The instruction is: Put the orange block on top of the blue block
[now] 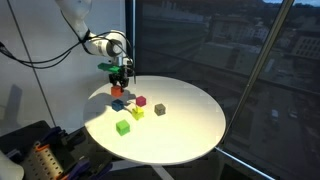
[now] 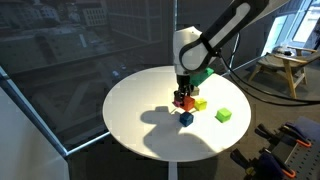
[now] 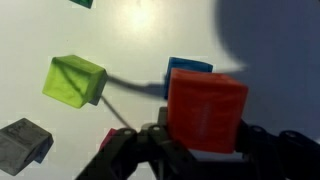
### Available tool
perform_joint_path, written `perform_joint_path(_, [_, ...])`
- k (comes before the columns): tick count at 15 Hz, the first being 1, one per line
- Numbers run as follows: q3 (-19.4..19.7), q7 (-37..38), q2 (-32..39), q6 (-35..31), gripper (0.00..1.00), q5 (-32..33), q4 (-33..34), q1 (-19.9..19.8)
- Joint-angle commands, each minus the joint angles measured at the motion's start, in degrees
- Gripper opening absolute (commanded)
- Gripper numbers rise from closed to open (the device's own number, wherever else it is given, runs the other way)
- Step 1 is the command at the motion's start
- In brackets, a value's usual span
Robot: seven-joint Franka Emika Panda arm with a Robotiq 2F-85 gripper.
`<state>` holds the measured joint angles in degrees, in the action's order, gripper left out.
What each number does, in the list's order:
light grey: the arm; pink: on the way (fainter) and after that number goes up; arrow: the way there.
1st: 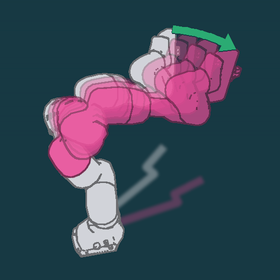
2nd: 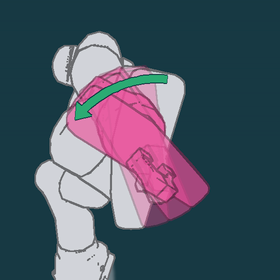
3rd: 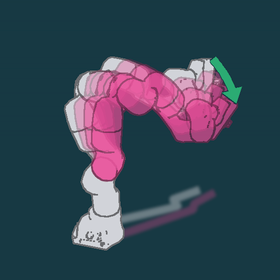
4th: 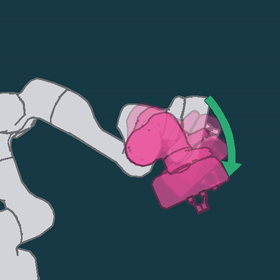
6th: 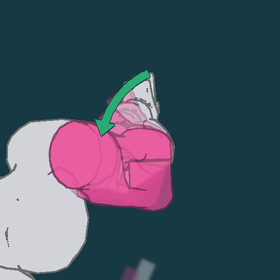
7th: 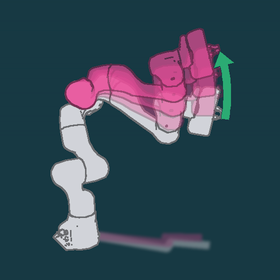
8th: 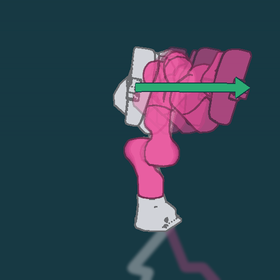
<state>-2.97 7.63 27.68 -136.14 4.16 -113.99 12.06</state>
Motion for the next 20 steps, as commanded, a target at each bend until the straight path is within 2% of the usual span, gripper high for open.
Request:
perform_joint_path(1, [-0.2, 1.43, -0.6, -2.45, 0.31, 0.44, -1.76, -0.02])
perform_joint_path(8, [0.09, 1.32, 1.02, -4.82, 0.31, 0.3, -2.5, -0.2])
perform_joint_path(20, [0.73, 1.18, 4.18, -5.18, 0.31, 0.32, -1.72, -0.33])
